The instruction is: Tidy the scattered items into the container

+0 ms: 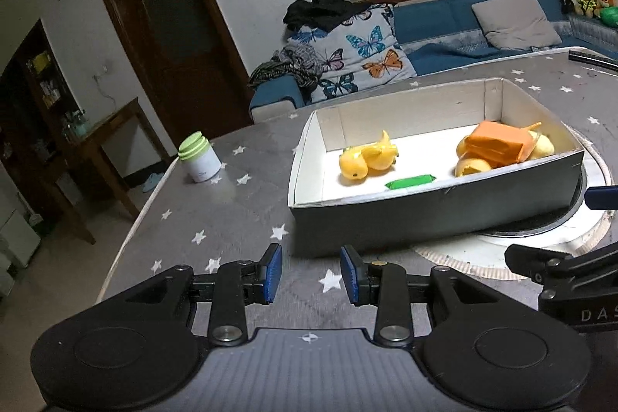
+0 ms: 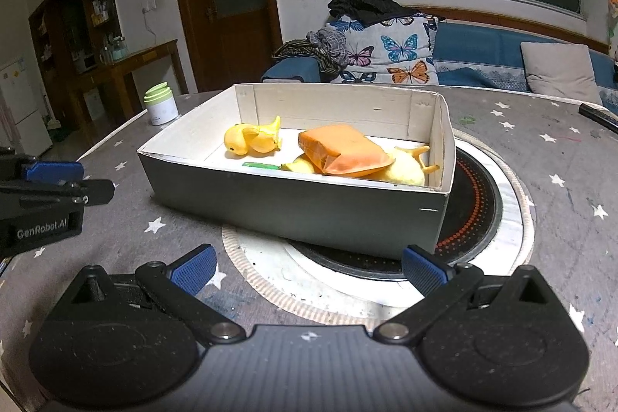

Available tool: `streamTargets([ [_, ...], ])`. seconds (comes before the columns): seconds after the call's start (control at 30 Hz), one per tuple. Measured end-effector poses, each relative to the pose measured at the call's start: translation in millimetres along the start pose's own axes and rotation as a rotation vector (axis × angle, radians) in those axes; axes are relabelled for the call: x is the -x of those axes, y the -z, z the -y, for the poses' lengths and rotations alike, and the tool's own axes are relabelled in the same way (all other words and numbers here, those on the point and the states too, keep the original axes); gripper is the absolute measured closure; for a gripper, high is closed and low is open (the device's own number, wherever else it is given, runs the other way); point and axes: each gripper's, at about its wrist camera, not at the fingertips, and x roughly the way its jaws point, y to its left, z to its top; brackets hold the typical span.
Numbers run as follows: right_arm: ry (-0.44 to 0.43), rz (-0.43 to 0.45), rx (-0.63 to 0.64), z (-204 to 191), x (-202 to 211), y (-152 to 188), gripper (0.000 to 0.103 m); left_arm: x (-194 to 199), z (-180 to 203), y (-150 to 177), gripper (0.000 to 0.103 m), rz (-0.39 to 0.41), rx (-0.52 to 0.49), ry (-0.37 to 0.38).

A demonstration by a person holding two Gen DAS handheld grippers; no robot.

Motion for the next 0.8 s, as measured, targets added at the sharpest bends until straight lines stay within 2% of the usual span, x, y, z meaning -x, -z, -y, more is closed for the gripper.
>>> streamTargets([
  [0.13, 0.003, 0.000, 0.005, -1.1, -0.6, -1.1, 0.000, -6.8, -3.0, -1.5, 0.066, -0.037, 0.103, 0.108],
  [0.27, 0.014, 0.001, 0.007, -0.1, -0.7, -2.6, 0.000, -12.3, -0.5, -4.1, 0.066, -0.053, 0.167, 0.158],
  [0.8, 0.043, -0.010, 0.000, 3.6, -11.2, -8.2, 0.000, -32.2, 16.3, -15.7, 0.067, -0.082, 0.222, 0.179],
])
